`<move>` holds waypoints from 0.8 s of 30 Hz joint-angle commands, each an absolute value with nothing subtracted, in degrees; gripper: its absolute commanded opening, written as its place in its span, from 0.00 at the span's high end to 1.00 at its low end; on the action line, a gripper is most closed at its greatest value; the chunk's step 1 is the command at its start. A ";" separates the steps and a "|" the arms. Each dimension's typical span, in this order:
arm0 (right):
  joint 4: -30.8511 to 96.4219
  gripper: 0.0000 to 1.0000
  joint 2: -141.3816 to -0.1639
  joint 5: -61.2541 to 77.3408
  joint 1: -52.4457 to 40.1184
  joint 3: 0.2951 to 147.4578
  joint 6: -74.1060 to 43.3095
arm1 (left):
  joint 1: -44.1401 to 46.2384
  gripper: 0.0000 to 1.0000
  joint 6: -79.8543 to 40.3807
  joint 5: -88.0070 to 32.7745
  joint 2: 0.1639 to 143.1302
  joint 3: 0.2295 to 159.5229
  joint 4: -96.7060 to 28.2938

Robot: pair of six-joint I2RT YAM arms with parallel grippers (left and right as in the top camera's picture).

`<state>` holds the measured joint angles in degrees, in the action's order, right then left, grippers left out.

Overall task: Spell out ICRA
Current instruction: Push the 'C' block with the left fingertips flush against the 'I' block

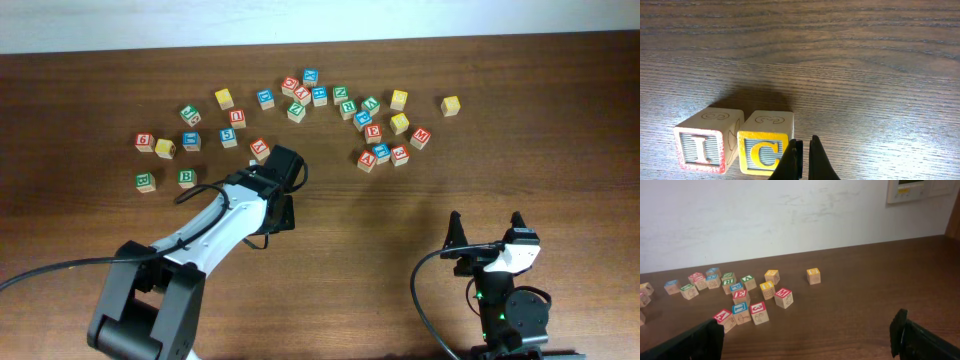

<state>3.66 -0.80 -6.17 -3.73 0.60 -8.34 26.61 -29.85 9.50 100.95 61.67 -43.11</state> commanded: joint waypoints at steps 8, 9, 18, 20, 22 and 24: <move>4.10 0.02 -0.36 -6.70 -3.25 0.32 -7.92 | 26.74 1.00 -30.41 10.37 101.67 61.21 -44.64; 4.10 0.02 -0.36 -6.70 -3.25 0.32 -7.92 | 26.72 1.00 -30.41 10.37 101.67 61.21 -44.80; 4.10 0.02 -0.36 -6.70 -3.25 0.32 -7.92 | 26.72 1.00 -30.44 10.39 101.67 61.21 -45.52; 4.12 0.02 -0.36 -6.70 -3.25 0.32 -7.92 | 26.72 1.00 -30.44 10.41 101.67 61.21 -45.58; 4.10 0.02 -0.36 -6.70 -3.25 0.32 -7.92 | 26.72 1.00 -30.44 10.44 101.67 61.21 -45.56; 4.12 0.02 -0.36 -6.70 -3.25 0.32 -7.92 | 26.72 1.00 -31.00 10.61 101.67 61.19 -45.67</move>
<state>3.66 -0.80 -6.17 -3.73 0.60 -8.34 26.61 -29.85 9.52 100.95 61.67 -45.47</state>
